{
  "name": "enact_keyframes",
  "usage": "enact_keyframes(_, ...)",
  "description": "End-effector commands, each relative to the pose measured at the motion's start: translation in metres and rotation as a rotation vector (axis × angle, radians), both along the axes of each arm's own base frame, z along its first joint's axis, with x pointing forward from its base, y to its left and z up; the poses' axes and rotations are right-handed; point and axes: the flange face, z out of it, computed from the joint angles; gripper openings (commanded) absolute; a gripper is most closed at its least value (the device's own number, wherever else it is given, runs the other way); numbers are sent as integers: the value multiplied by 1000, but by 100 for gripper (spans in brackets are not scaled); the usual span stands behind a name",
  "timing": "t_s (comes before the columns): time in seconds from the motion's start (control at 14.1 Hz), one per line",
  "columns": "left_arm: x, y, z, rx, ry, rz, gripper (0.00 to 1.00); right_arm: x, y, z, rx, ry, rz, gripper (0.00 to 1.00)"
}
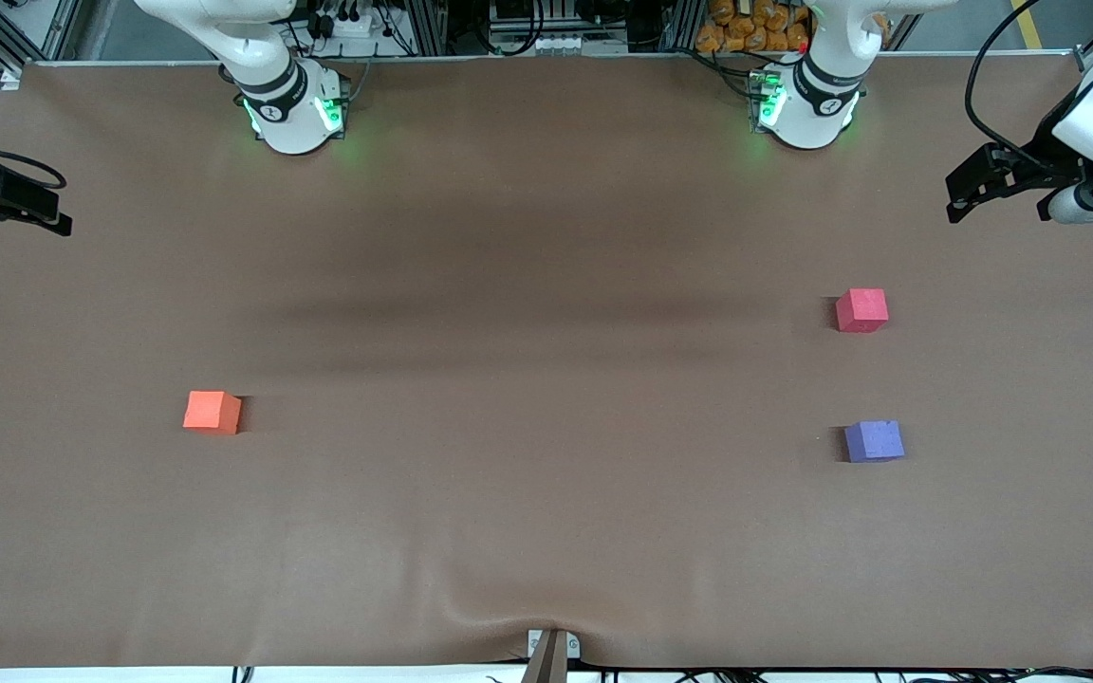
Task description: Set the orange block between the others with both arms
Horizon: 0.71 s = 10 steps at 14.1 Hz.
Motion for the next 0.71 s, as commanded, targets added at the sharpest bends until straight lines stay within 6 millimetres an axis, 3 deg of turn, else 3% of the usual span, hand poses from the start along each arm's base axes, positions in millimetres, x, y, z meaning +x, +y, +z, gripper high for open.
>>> enact_keyframes(0.0, -4, 5, 9, 9, -7, -7, 100, 4, -2, 5, -10, -6, -17, 100)
enact_keyframes(0.43, 11, 5, 12, 1, -9, -5, 100, 6, -2, 4, -11, -19, -14, 100)
enact_keyframes(0.64, 16, 3, 0, 1, 15, -13, 100, 12, -2, -7, -10, -16, -14, 100)
